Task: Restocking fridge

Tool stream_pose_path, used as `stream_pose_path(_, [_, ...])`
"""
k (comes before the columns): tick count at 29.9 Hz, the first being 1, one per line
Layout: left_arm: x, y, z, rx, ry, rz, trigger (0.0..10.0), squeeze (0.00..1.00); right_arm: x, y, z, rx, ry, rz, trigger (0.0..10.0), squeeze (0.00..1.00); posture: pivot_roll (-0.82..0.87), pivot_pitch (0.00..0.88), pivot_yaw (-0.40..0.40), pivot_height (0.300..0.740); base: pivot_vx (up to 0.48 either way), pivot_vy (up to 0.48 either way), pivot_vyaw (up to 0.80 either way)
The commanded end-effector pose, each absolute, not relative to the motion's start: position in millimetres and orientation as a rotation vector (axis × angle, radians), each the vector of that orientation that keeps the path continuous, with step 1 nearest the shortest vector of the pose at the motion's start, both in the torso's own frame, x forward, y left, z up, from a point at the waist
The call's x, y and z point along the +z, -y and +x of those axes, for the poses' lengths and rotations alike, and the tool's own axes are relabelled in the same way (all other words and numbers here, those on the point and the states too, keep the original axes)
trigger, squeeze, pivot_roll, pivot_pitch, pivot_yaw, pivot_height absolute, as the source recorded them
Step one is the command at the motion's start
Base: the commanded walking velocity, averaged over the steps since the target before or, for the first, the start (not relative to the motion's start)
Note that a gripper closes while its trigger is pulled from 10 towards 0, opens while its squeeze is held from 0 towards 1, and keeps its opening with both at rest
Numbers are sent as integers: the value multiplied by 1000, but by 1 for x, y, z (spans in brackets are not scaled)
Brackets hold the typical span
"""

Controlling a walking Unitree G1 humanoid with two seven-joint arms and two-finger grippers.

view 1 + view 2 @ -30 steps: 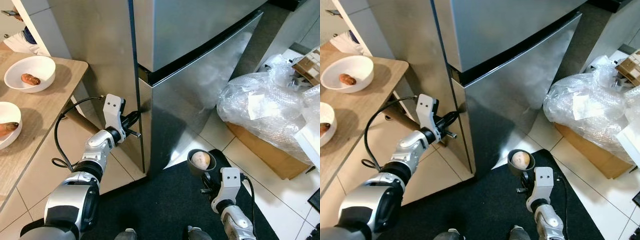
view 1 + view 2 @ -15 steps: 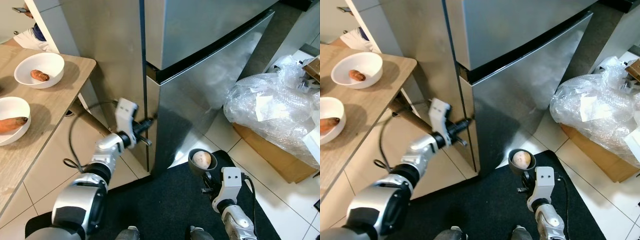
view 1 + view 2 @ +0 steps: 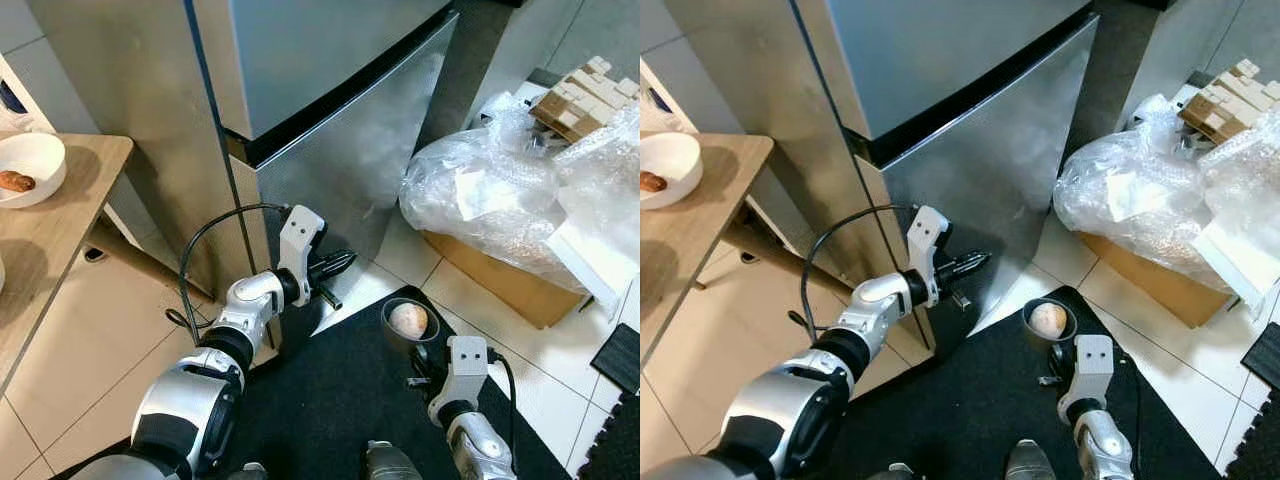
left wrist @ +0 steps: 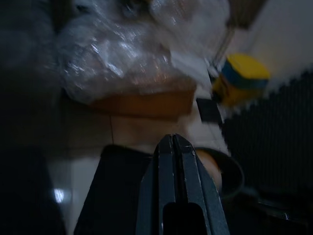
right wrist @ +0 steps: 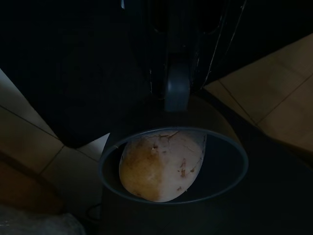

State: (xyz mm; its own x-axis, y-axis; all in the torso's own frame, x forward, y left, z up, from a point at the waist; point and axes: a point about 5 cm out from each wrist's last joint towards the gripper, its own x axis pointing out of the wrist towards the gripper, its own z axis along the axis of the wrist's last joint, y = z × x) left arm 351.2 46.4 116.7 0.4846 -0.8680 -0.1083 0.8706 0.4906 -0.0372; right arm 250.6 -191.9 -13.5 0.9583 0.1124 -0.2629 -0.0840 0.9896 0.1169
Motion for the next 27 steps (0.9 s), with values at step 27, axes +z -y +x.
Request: stream_pose_path(27, [112, -190, 371, -338, -203, 229, 10000, 0, -12, 188, 253, 108, -264, 111, 10000, 0, -180, 198, 21, 736, 0, 0, 0])
